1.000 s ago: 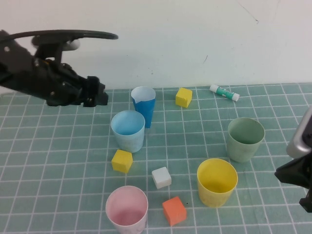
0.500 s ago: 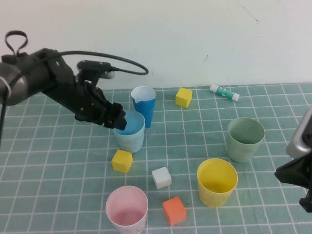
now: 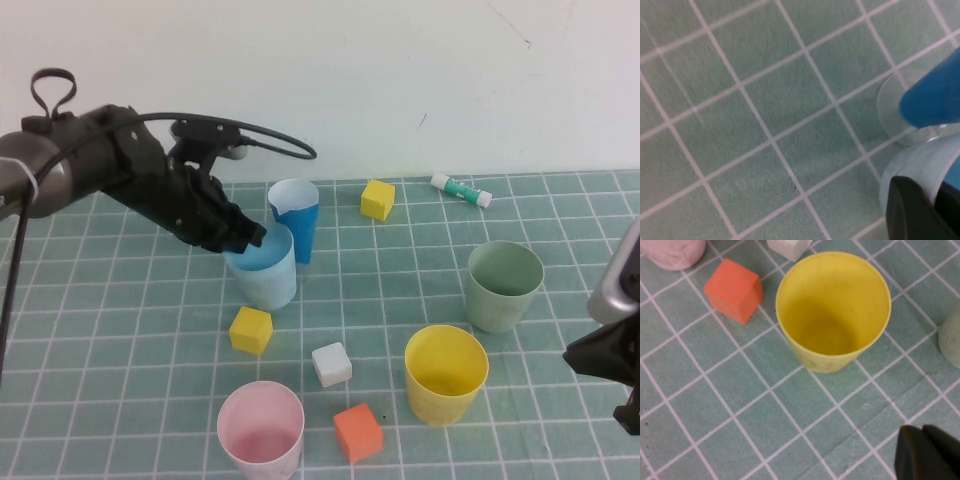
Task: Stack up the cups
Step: Pick up the blue cup, then place the blue cup on the pink cup
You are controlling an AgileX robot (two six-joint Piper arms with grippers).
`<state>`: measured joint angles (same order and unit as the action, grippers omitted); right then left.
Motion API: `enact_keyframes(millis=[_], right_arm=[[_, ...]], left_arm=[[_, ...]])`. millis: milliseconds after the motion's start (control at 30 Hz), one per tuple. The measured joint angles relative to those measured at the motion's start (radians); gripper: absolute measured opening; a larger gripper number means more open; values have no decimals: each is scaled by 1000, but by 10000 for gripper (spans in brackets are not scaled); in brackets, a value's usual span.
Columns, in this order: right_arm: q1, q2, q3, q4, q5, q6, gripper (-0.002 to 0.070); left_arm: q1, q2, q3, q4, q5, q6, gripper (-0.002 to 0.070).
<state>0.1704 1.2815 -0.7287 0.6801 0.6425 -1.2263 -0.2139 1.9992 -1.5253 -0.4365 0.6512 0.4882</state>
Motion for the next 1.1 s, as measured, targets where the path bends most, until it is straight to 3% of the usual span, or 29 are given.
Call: enact_keyframes(millis=[233, 567, 700, 933, 1100], right_arm=[[0, 0, 0, 18, 0, 0, -3], [0, 0, 0, 21, 0, 0, -3], [0, 0, 0, 21, 0, 0, -3], [0, 0, 0, 21, 0, 4, -3], [0, 0, 0, 25, 0, 4, -3]], left_arm=[[0, -171, 0, 2, 55, -25, 13], [-4, -481, 0, 30, 411, -74, 13], [-38, -574, 52, 77, 471, -108, 13], [-136, -740, 333, 105, 359, -146, 13], [-157, -767, 511, 105, 217, -161, 13]])
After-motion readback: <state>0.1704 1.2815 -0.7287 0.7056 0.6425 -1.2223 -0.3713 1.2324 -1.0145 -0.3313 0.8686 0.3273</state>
